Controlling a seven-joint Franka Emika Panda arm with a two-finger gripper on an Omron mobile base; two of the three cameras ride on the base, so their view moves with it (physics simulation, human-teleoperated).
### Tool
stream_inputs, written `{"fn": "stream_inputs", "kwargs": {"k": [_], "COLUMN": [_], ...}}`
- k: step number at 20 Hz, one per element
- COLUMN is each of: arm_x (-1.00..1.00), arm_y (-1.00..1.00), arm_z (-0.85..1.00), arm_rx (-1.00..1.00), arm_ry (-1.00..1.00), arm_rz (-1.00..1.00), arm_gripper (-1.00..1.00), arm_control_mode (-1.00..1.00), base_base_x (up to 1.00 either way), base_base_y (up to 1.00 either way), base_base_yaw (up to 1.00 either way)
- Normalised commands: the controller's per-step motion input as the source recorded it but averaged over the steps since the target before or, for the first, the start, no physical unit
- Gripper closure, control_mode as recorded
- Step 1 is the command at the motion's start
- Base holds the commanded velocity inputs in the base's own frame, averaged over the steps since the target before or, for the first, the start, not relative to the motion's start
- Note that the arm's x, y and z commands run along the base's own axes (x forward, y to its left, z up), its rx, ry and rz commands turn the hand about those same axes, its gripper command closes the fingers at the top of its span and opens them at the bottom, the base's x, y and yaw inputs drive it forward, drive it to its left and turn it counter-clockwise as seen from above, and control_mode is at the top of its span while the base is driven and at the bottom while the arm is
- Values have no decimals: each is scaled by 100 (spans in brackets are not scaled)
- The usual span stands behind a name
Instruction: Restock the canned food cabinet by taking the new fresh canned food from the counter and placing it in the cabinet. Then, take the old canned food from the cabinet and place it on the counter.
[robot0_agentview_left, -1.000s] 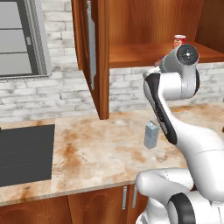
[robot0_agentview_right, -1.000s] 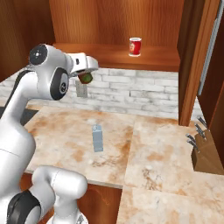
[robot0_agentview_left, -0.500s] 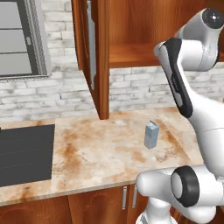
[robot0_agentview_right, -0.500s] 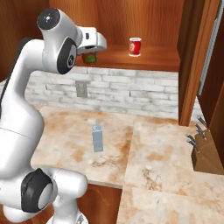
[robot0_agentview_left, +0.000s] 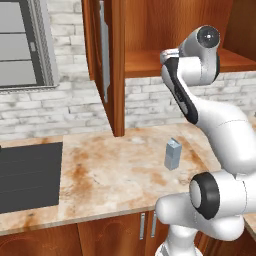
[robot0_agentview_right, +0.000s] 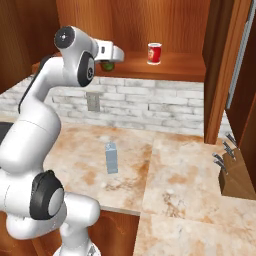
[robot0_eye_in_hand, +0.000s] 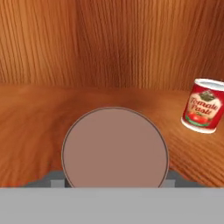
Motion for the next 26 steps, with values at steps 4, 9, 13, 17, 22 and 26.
{"fn": "stream_inputs", "kwargs": {"k": [4,9,13,17,22,26], "arm_x": [81,47,12,36,36,-86], "arm_y": [0,0,0,0,0,-33], "arm_z": [3,-29,0,0,0,25], "arm_rx": [7,0,0,0,0,1], "arm_ry": [0,-1,-2,-1,-6,-17], "arm_rz": [-10,-1,0,-2,-3,-5], "arm_gripper": [100,-100,-100,-100,-100,-100], "arm_control_mode": [-100,-100,-100,-100,-100,-100], "base_base_x": [0,0,0,0,0,0], "base_base_y": [0,0,0,0,0,0], "base_base_yaw": [0,0,0,0,0,0]}}
